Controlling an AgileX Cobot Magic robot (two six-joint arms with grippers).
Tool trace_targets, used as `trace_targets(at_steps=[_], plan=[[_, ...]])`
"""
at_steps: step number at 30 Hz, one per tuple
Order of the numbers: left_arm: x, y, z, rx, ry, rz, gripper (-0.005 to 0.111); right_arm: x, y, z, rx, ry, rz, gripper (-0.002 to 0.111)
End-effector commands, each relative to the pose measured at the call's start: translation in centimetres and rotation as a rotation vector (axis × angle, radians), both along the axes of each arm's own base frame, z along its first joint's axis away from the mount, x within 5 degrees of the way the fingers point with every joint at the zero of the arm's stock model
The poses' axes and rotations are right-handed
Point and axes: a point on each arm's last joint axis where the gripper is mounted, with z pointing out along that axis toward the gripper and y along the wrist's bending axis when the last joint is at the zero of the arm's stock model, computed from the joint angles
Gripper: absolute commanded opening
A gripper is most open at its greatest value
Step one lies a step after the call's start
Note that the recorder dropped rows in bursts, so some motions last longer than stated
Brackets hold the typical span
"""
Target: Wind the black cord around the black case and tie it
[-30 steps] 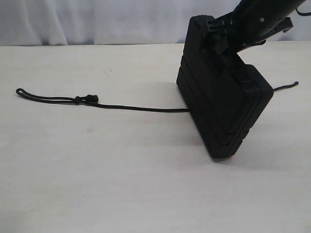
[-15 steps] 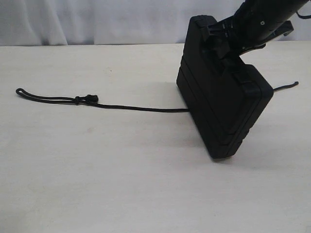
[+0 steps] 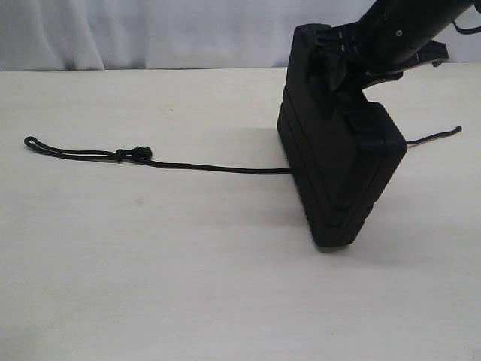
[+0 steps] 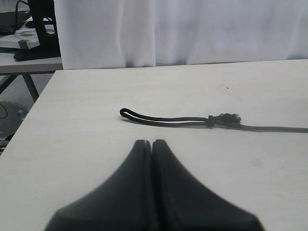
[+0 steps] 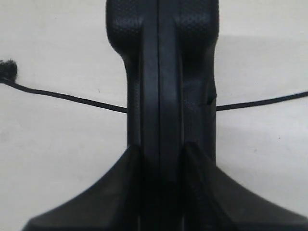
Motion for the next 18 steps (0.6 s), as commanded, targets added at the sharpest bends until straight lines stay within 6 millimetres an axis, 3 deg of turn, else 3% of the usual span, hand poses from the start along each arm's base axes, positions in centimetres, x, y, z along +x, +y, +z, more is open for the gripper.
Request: trace_targets(at_steps=[1,18], plan=[[-0.01,-0.02,0.04,-0.011,-0.017,0.001,0.000,-0.33,0.08,0.25,0.078,0.038,-0.104,0.004],[-0.01,-0.02,0.04,-0.011,-0.017,0.001,0.000,-0.33,0.32,0.33,0.077,0.020,-0.034,0.004]])
